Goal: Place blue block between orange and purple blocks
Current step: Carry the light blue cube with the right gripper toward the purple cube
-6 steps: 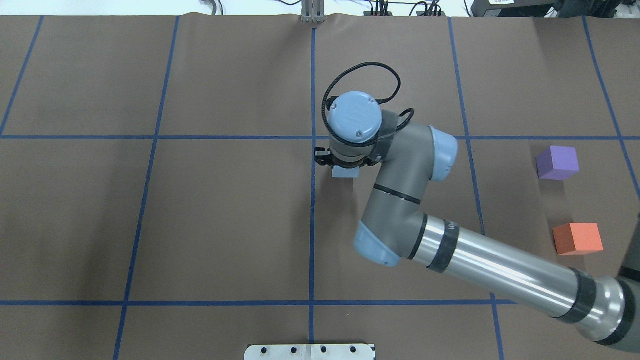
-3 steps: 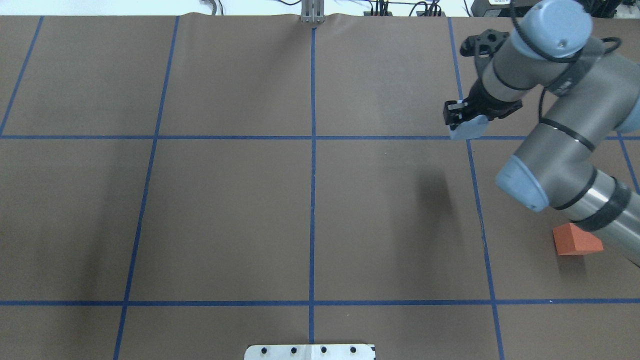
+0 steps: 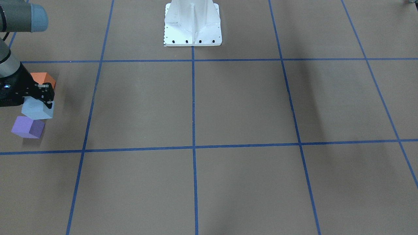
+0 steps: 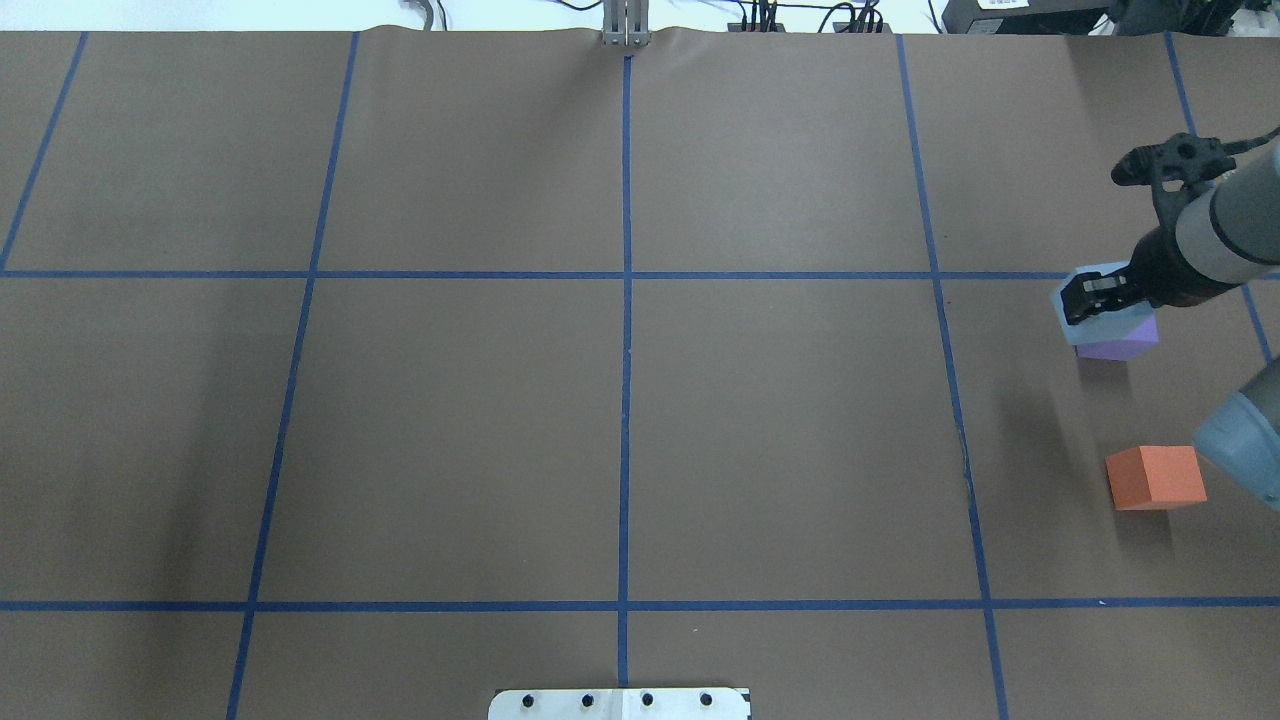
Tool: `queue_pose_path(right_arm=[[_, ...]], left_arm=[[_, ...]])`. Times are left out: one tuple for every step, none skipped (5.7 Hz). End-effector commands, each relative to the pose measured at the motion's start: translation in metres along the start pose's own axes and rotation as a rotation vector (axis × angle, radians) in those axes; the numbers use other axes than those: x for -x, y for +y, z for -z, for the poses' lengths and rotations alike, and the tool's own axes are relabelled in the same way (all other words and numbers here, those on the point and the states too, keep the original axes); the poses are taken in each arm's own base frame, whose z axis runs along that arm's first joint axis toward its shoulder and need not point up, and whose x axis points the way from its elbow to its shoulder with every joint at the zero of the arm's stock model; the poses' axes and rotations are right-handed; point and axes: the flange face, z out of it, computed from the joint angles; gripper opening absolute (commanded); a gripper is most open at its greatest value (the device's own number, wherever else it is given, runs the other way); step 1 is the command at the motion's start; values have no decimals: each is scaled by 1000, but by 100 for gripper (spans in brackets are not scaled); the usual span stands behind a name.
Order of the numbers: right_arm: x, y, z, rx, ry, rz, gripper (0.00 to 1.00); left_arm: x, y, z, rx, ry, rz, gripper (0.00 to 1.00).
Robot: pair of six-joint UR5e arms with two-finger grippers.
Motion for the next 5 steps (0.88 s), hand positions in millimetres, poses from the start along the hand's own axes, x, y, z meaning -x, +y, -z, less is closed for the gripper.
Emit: queue_pose_path(right_arm=[[-60, 53, -14, -16, -25, -52, 3], [-71, 57, -24, -38, -54, -136, 4], [-80, 63, -37, -74, -126, -167, 4], [-85, 62, -55, -64, -123, -166, 4], [-81, 65, -59, -56, -119, -159, 4]], left_arm=[[-2, -1, 1, -9, 0, -11, 100], [-2, -1, 0, -9, 0, -13, 100], [-3, -1, 1, -13, 0, -17, 100], [-3, -1, 1, -13, 0, -19, 100], [-3, -1, 1, -14, 0, -22, 100]])
